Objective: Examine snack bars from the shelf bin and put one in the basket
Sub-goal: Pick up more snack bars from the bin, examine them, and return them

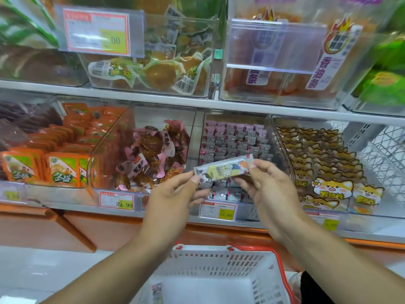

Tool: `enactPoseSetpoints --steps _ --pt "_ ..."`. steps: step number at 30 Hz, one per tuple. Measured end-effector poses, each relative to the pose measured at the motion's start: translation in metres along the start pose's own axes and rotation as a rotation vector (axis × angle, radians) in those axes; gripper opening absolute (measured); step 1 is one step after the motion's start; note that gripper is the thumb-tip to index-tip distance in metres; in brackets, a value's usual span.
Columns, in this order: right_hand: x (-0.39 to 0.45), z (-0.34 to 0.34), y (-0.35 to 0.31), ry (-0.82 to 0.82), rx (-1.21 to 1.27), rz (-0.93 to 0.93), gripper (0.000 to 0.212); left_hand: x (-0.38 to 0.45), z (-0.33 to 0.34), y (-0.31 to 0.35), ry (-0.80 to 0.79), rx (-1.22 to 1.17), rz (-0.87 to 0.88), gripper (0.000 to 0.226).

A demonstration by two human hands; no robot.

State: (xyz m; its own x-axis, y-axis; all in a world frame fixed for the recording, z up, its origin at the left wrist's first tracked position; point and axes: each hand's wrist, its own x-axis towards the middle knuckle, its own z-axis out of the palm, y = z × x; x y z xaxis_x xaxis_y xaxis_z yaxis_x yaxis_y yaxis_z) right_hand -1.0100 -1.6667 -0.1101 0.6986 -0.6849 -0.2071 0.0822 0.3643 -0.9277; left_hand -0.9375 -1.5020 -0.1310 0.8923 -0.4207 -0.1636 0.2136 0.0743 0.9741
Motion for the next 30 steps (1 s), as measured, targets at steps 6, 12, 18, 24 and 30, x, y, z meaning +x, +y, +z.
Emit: enactPoseSetpoints --steps 6,12,18,24,30 --pt "0.003 -0.004 -0.007 -0.08 -0.082 0.065 0.01 0.004 -0.01 0.0 0.081 -0.018 0.02 0.016" --pt "0.005 -0.002 -0.007 -0.089 -0.057 0.082 0.011 0.006 -0.012 -0.001 0.064 -0.018 0.07 0.019" --pt "0.007 -0.004 -0.009 -0.292 -0.004 0.054 0.02 0.007 -0.014 -0.003 0.088 -0.021 0.05 0.017" --pt "0.005 -0.011 -0.006 -0.444 -0.361 -0.205 0.039 0.007 -0.017 0.0 0.115 -0.093 0.051 0.017" --pt "0.007 -0.008 -0.003 -0.366 -0.187 -0.131 0.03 0.006 -0.016 0.006 0.068 -0.133 0.127 0.021"
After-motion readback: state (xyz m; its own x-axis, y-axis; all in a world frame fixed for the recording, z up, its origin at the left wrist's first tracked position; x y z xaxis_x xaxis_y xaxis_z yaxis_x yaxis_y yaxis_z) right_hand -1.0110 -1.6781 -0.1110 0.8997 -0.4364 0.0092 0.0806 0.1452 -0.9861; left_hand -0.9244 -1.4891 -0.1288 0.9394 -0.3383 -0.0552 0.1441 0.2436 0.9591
